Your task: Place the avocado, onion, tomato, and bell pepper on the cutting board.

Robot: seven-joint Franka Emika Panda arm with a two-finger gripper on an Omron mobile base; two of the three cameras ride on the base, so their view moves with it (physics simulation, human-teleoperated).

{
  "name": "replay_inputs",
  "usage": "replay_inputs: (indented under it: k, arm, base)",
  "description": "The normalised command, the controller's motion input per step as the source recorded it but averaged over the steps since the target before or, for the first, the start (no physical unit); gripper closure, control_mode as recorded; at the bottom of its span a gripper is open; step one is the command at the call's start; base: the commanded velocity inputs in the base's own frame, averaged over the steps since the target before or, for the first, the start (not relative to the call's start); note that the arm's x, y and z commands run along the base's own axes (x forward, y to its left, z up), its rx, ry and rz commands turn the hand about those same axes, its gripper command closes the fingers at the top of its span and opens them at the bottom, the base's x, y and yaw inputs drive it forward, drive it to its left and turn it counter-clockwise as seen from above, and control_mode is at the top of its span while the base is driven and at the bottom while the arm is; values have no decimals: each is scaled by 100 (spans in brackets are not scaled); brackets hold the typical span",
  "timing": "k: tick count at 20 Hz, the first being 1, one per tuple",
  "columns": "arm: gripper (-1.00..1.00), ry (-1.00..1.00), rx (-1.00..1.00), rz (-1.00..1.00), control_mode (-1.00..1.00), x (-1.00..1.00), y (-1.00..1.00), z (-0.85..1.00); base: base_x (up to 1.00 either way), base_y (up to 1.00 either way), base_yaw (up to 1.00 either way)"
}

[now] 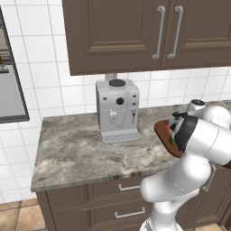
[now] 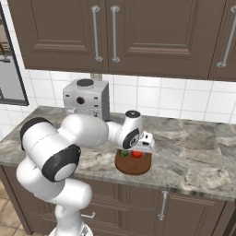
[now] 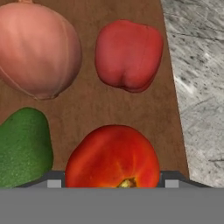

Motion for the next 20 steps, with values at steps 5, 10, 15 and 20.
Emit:
replay_inputs:
  k: [5,10,15,20]
  arm:
    - [100,0,0,0,-100,0,0,-9]
    - [-100,2,0,0,-100,0,-6,0]
    - [-100,0,0,0,-100,0,0,0]
    - [-100,1,0,0,-100,0,0,0]
  base:
    - [0,0,0]
    - [0,0,0]
    - [0,0,0]
    - [0,0,0]
